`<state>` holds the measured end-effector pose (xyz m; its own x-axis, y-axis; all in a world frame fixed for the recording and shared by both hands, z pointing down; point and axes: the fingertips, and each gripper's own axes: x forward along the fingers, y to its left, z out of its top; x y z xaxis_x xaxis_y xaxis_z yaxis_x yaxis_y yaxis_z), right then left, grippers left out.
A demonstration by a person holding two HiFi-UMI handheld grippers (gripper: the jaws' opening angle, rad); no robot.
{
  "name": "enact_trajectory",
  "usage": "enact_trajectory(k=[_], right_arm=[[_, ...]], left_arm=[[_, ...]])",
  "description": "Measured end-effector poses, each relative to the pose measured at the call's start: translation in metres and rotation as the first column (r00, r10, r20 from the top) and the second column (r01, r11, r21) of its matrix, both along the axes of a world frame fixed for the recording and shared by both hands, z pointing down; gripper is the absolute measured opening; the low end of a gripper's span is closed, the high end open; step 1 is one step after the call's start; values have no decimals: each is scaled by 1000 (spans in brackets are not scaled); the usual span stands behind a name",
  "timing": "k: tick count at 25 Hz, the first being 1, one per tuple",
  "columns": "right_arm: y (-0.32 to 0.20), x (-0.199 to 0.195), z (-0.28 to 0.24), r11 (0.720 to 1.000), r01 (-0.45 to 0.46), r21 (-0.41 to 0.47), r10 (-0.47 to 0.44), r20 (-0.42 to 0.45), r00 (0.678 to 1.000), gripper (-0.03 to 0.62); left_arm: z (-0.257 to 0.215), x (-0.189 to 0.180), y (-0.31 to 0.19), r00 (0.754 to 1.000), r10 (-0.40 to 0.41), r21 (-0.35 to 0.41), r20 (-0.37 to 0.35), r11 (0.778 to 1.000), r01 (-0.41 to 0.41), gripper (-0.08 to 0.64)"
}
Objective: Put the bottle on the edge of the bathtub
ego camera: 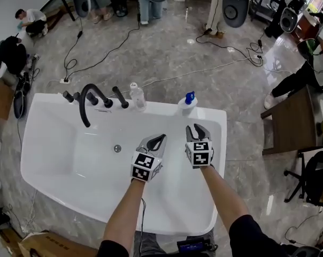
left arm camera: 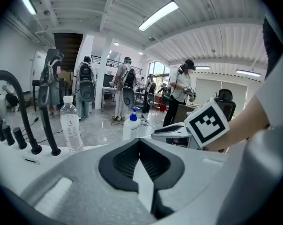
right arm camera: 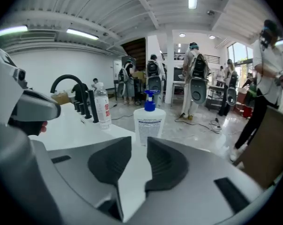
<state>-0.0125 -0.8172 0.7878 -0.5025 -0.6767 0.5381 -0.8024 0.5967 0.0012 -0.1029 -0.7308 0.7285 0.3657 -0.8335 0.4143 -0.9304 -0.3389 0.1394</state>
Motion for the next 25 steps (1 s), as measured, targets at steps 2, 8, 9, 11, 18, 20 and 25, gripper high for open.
enact_trajectory(k=[2,8,9,11,18,20,25], right_arm=[[12,10,-14,998,-53,-19,53,-28,998,26],[89,5,-69,999,-52,-13,52,-14,999,15],[104,3,-77,999,-51,-16,51,-20,998,15],[136,3,-94,998,-53,-35,52,-30,998,15],[249,35,-181,998,-50,-50,47,-57,997,14],[273,52,-211,999,-42,-12,42,-48,998,15],[305,92,-232,997,-60,45,60,-11,998,15]], left_arm=[[-12,-3,18,1000,10,12,3,1000,-10,10],[-39,-6,93,990,109,-48,-90,992,-114,9],[-45,-5,106,985,135,-63,-112,988,-142,10],[-60,-5,132,976,169,-80,-138,980,-181,10],[-122,13,206,956,190,-89,-225,973,-214,10],[-138,31,220,951,206,-66,-232,972,-226,9],[-163,55,265,952,237,11,-196,971,-239,9]])
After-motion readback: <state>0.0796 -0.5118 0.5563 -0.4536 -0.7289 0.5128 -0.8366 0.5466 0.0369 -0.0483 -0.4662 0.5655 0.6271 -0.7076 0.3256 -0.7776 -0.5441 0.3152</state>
